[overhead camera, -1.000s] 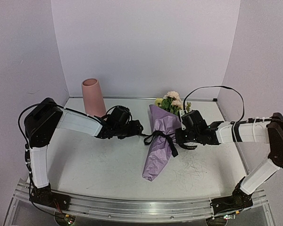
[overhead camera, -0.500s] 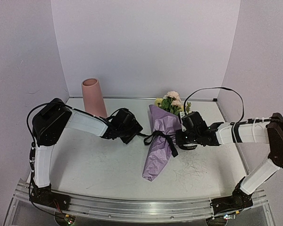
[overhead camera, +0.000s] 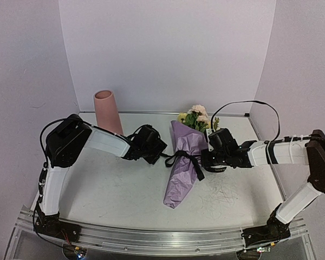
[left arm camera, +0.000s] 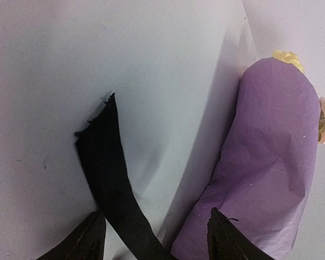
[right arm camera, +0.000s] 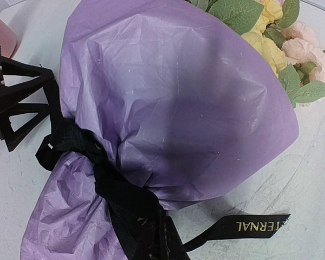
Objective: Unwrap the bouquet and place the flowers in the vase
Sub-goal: Untie the ribbon from the wrapping paper.
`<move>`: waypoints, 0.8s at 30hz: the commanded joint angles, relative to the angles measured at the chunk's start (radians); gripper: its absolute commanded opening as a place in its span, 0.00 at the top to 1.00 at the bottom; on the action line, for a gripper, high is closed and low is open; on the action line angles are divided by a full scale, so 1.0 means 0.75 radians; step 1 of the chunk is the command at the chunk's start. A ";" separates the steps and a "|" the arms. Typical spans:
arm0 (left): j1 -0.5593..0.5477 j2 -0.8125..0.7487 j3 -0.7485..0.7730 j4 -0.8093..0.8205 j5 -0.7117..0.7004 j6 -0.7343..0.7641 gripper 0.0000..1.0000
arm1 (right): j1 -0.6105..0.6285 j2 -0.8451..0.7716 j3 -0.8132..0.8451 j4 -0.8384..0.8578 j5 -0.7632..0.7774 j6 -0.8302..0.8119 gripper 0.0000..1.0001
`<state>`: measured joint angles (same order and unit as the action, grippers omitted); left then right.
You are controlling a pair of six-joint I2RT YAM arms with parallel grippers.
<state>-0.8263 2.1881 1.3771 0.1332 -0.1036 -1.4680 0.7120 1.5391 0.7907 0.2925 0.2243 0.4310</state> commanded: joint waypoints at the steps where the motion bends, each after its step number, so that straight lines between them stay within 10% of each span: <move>1: -0.023 0.052 0.048 -0.016 -0.007 -0.070 0.38 | -0.004 0.009 0.034 0.009 -0.008 0.018 1.00; 11: -0.056 0.101 0.120 0.028 -0.053 0.016 0.98 | -0.005 -0.040 -0.009 0.009 -0.032 0.008 1.00; 24: -0.054 -0.121 -0.024 0.027 -0.326 0.295 1.00 | -0.006 -0.130 -0.066 -0.036 0.154 0.006 1.00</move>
<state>-0.8707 2.2088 1.3785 0.1394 -0.2460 -1.3544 0.7120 1.4970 0.7569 0.3001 0.2291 0.4370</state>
